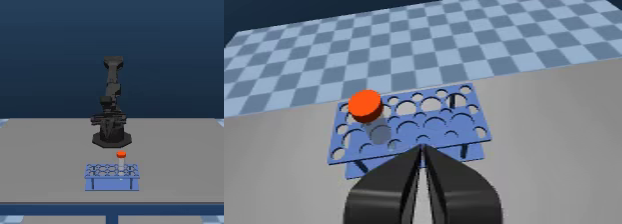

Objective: Pick up the centrifuge tube on the rack

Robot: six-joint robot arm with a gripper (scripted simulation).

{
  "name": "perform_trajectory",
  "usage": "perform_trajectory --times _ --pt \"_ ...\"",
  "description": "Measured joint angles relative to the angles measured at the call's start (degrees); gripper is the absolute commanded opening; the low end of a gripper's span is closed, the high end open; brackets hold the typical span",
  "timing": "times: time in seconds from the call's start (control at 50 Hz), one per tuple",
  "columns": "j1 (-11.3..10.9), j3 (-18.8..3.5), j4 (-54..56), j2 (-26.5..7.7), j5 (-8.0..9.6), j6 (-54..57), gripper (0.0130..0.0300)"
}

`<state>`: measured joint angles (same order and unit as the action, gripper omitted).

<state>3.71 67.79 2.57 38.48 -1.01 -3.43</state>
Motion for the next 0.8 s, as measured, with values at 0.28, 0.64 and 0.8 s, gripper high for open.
perform_trajectory --times 0.28,0.64,0.8 --pt "0.0 0.0 0.0 0.0 0.00 0.0 0.0300" --pt "0.0 0.0 0.5 0.0 -0.01 0.4 0.0300" --pt "-0.1 -0.1 2.0 -0.1 -0.05 1.8 0.0300"
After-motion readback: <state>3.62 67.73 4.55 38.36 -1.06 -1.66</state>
